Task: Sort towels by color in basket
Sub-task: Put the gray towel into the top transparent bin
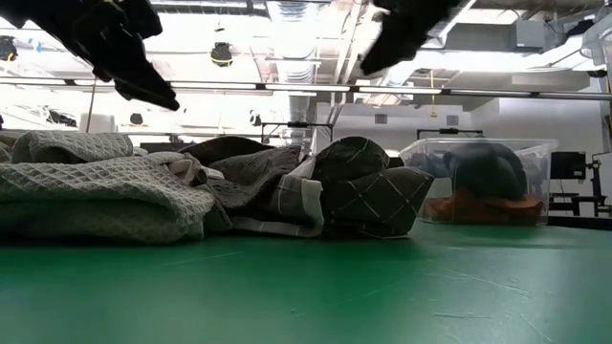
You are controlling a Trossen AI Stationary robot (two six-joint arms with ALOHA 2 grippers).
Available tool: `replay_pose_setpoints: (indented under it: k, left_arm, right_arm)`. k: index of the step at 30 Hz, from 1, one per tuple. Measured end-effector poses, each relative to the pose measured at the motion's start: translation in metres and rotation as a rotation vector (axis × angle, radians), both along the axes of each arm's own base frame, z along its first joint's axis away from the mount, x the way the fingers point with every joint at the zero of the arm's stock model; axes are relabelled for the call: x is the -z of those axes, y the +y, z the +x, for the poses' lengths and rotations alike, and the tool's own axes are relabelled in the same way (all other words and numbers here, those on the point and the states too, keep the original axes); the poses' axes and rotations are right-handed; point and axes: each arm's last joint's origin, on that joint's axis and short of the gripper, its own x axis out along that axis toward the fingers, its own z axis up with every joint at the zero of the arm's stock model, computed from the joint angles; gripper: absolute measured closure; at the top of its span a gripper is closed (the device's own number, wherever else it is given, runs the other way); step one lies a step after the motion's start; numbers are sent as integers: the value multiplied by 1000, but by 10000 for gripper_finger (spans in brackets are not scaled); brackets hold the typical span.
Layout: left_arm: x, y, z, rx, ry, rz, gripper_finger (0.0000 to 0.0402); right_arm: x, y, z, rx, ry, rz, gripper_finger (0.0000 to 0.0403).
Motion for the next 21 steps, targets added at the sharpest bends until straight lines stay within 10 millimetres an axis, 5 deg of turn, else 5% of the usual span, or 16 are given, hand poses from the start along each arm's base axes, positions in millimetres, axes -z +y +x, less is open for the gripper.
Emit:
replay_pose_setpoints:
  k: [6,11,21]
  left_arm:
    - [-10,0,-3,22,38,40,221]
    - [-34,1,-11,23,27,67,221]
    - [-38,1,-15,26,25,129,221]
  right_arm:
    - [35,21,49,-132,-10,-82,172]
    - [62,10,77,-120,34,-96,134]
    - [105,-6,142,-180,91,-218,127]
